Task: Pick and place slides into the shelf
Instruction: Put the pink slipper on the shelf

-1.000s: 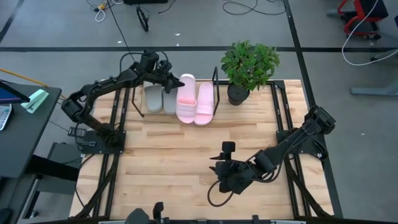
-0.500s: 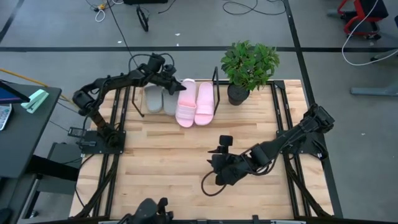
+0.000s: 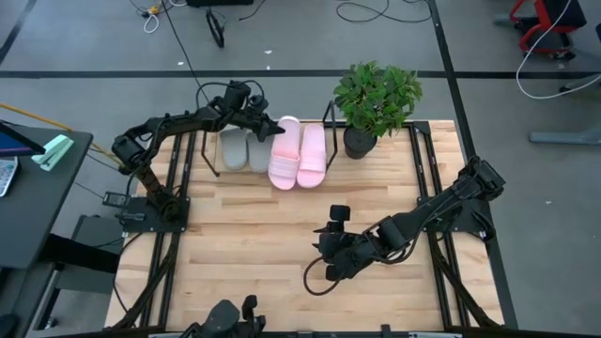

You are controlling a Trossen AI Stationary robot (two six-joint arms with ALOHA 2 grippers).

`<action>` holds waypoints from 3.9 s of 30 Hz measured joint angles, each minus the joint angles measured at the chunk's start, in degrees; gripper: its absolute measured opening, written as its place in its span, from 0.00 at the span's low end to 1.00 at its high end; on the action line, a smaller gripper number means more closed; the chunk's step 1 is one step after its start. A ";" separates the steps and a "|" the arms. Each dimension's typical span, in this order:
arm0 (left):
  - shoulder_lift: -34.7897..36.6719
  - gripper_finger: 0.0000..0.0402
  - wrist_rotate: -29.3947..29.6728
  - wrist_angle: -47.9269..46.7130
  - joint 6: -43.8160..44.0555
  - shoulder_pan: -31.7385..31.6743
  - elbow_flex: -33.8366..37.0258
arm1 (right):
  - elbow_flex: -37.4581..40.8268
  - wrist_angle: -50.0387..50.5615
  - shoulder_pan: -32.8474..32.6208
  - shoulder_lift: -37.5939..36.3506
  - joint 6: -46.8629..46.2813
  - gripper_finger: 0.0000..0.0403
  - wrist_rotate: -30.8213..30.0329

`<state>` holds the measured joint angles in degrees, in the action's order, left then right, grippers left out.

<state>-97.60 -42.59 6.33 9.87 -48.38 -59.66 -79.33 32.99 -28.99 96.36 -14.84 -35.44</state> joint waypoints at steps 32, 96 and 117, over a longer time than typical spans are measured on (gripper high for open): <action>0.09 0.58 20.31 -1.01 -3.70 1.73 0.00 | 0.00 -8.33 10.23 -0.02 22.94 0.40 8.76; 50.89 0.31 84.33 -27.08 8.16 78.15 21.00 | -0.66 -35.25 21.70 18.54 32.95 0.39 -9.48; 54.99 0.27 101.72 -36.45 31.85 94.40 35.71 | -36.74 2.73 23.39 38.64 21.74 0.39 -12.55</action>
<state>-42.61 59.13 -30.12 41.72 46.02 -23.95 -116.07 35.72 -5.60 135.00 6.90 -47.99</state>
